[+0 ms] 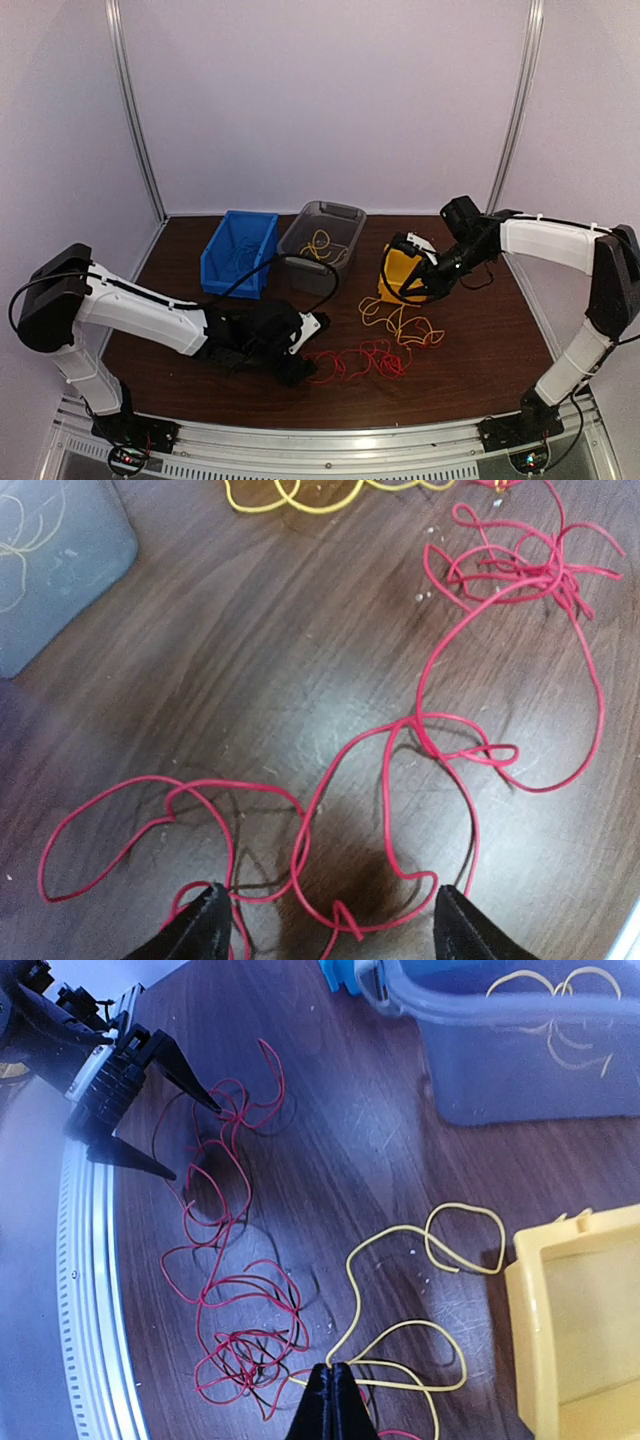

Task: Untangle the cables

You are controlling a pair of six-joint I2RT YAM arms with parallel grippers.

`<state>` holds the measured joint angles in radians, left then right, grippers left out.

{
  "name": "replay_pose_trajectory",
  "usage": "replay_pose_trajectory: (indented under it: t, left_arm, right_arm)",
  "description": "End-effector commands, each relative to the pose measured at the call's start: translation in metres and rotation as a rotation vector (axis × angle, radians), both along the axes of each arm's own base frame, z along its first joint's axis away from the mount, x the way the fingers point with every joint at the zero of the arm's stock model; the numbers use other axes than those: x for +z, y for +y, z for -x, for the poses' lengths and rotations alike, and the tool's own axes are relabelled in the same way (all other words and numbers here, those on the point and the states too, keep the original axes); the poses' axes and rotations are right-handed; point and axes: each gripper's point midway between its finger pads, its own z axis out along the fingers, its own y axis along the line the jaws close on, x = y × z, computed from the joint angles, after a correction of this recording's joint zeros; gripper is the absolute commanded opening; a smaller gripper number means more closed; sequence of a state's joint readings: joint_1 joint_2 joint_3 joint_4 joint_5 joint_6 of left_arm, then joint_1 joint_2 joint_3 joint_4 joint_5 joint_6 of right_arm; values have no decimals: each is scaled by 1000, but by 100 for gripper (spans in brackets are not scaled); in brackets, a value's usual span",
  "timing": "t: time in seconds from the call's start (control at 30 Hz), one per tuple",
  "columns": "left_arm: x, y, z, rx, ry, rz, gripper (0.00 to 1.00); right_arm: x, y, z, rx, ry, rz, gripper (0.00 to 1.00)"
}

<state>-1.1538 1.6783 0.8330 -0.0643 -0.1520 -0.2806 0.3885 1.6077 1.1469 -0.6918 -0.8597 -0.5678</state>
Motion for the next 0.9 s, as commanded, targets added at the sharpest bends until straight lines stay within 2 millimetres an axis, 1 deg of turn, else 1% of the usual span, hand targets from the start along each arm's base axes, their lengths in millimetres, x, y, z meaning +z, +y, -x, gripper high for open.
replay_pose_trajectory:
  t: [0.0, 0.07, 0.1, 0.13, 0.2, 0.27, 0.3, 0.37, 0.4, 0.43, 0.47, 0.53, 0.6, 0.63, 0.67, 0.7, 0.8, 0.87]
  left_arm:
    - [56, -11, -11, -7, -92, 83, 72]
    - [75, -13, -14, -8, -122, 109, 72]
    - [85, -14, -15, -5, -135, 131, 73]
    - [96, -17, -16, -4, -148, 153, 73]
    - [117, -25, -20, 1, -173, 217, 73]
    - [136, -39, -24, 6, -187, 287, 72]
    - [142, -47, -27, 9, -181, 310, 71]
    - [151, -67, -31, 5, -162, 340, 70]
    - [152, -76, -36, 24, -146, 347, 68]
    - [155, -85, -40, 44, -131, 364, 66]
    - [152, -94, -42, 53, -105, 379, 63]
    - [149, -115, -43, 45, -61, 414, 55]
    - [143, -134, -47, 55, -23, 446, 48]
    - [129, -143, -48, 56, 5, 435, 46]
    - [123, -151, -50, 61, 28, 440, 46]
    - [120, -159, -51, 59, 41, 445, 47]
    - [111, -180, -58, 56, 57, 451, 57]
    - [103, -191, -61, 54, 72, 445, 59]
  right_arm:
    - [61, 4, 0, 6, -119, -73, 0]
    - [70, 2, -1, -12, -149, -73, 0]
    - [72, 0, -2, -24, -162, -67, 2]
    - [71, -2, -2, -29, -173, -55, 6]
    - [64, -8, -1, -40, -194, -25, 9]
    - [56, -15, 0, -67, -207, -5, 11]
    - [53, -18, 0, -79, -211, 0, 13]
    - [40, -24, 5, -83, -205, 30, 19]
    - [31, -28, 9, -78, -194, 59, 25]
    - [22, -33, 8, -88, -192, 88, 34]
    - [15, -40, 6, -110, -188, 103, 44]
    - [10, -55, 0, -166, -172, 63, 51]
    - [3, -77, -10, -245, -155, 29, 54]
    - [1, -87, -14, -272, -156, 34, 55]
    - [0, -92, -17, -289, -157, 42, 55]
    - [0, -96, -20, -307, -162, 48, 55]
    - [3, -100, -23, -332, -185, 51, 56]
    - [2, -101, -24, -336, -188, 57, 56]
